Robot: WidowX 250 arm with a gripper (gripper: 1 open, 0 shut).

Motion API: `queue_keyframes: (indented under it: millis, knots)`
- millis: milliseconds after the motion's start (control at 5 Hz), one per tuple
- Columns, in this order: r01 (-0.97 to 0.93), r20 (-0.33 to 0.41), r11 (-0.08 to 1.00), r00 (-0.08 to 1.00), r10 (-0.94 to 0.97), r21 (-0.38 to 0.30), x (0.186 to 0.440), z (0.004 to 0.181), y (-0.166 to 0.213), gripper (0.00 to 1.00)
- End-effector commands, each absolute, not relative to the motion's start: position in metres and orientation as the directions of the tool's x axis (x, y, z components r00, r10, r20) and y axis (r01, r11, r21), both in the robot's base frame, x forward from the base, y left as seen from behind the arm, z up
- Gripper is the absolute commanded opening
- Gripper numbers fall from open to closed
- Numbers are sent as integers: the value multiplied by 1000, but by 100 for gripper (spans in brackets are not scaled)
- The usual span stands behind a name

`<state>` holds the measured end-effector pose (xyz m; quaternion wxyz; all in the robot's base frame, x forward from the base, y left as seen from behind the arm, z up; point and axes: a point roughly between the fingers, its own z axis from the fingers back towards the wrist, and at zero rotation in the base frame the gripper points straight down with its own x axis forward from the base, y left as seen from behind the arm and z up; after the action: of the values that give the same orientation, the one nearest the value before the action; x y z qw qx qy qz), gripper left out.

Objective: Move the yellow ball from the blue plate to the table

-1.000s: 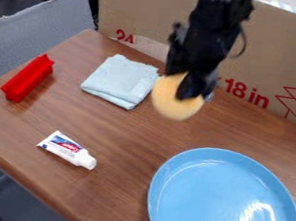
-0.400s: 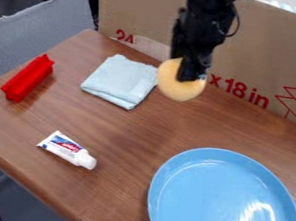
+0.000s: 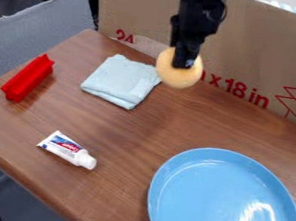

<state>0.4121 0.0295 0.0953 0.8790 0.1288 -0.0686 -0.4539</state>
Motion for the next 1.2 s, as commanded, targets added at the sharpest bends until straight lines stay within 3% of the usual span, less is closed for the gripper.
queue_keyframes:
  millis: [0,600,1000]
  knots:
    - [771,33,541,565,-825,337,421,121,36,0]
    - [765,66,583,590,-804,274,427,109,78,0]
    - [765,113,601,592,-798,231,423,86,97,0]
